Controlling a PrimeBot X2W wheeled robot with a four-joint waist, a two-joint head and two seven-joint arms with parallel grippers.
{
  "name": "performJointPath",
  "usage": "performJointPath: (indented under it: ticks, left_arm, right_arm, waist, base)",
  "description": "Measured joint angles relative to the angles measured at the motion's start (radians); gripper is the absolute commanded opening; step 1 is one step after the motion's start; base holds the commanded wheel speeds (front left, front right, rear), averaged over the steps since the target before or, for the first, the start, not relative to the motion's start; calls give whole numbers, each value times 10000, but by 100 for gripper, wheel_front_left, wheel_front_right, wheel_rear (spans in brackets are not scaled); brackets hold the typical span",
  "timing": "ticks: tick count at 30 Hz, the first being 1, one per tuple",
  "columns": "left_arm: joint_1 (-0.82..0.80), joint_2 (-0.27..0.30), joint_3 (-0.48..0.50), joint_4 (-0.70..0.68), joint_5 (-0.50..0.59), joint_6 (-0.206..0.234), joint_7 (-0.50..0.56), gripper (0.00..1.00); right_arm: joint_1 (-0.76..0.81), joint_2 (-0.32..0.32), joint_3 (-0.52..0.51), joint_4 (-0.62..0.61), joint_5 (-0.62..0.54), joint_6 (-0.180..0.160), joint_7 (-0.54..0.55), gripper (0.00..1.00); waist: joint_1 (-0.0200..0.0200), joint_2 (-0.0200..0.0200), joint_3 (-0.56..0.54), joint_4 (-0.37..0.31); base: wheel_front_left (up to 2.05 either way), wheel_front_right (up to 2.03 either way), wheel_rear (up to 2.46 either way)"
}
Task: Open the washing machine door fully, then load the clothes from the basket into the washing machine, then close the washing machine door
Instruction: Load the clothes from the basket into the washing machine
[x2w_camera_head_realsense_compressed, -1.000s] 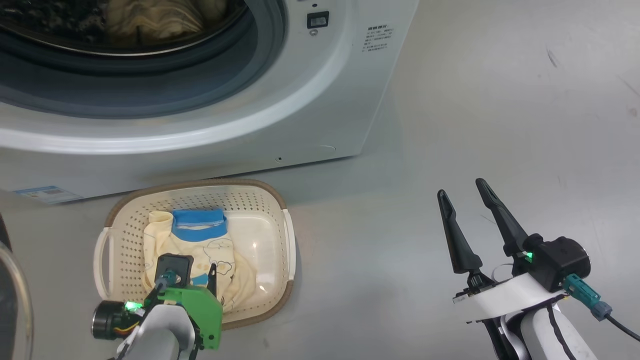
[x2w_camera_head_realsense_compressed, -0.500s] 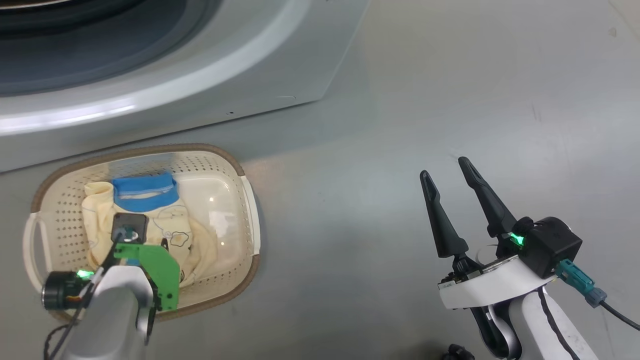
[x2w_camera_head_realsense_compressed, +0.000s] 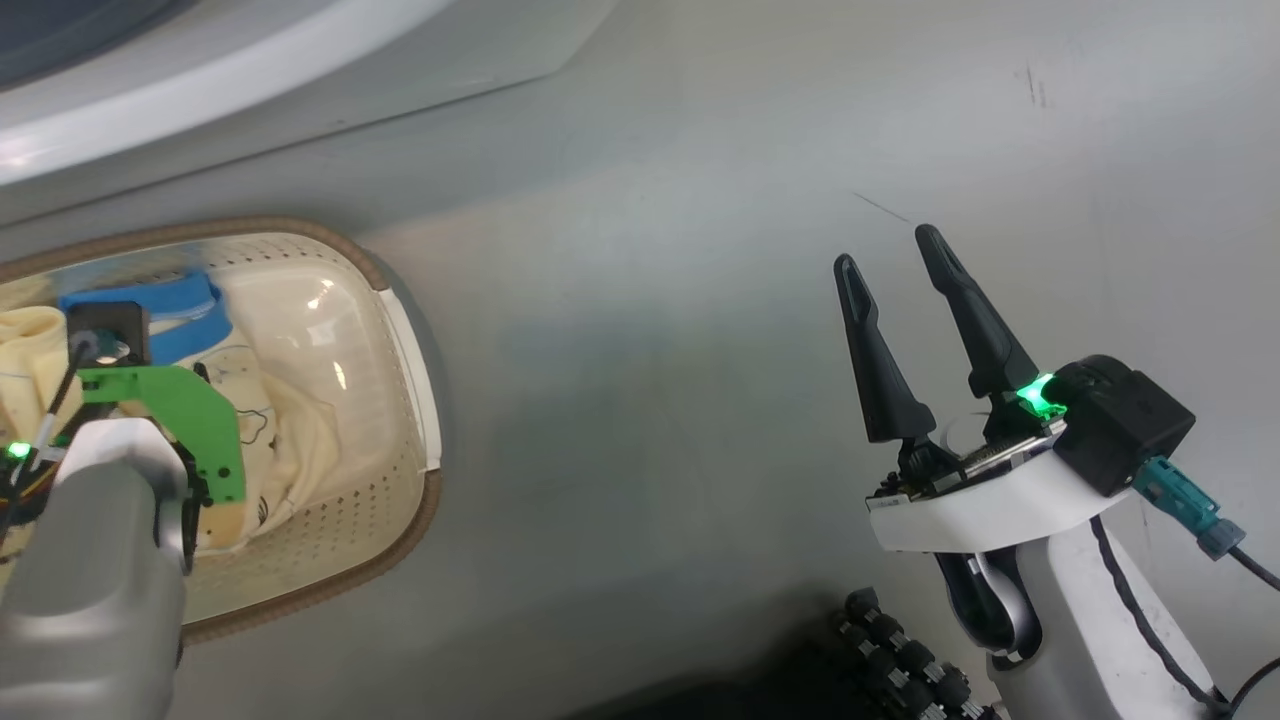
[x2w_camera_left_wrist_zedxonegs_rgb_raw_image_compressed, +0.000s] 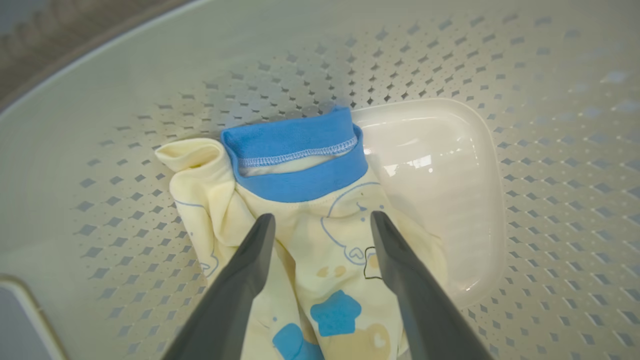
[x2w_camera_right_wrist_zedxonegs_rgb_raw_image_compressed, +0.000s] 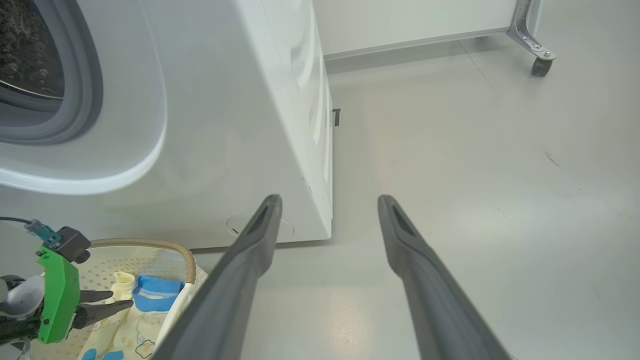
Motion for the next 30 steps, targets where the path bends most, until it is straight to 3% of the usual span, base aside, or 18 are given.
performJointPath:
  ticks: [17,18,19,20,21,22,30]
  left_arm:
    - [-1699,245,226,941,12,4,1151,97]
    - [-1699,288,288,997,12,4,1151,78]
    - [-1705,355,328,1026,10,33,1151,47]
    - [-1732,405,359,1064,0,35,1151,38]
    - [-1764,451,380,1118,0,35,1151,15]
    - [-1805,489,385,1162,2,35,1151,0]
    - [-1937,483,648,1383,6,82,970,0]
  right_arm:
    - [-1020,146,-453,-577,-42,2,-2,100]
    - [-1088,146,-424,-571,-42,2,-2,100]
    - [-1153,148,-399,-554,-50,2,-2,100]
    - [-1179,150,-387,-554,-77,2,-2,100]
    - [-1200,150,-366,-550,-128,2,-2,100]
    - [-1211,151,-341,-541,-132,2,-2,100]
    - [-1424,161,-318,-437,-132,2,-2,100]
  waist:
    - [0,0,2263,-510]
    - [0,0,2362,-507]
    - [0,0,2453,-503]
    - [0,0,2528,-496]
    - [0,0,2593,-486]
    - [0,0,2645,-473]
    - [-2,0,2810,-360]
  base:
    - [40,40,40]
    - [68,68,68]
    - [61,61,61]
    - [55,55,55]
    - [49,49,49]
    - [44,44,44]
    - [20,20,20]
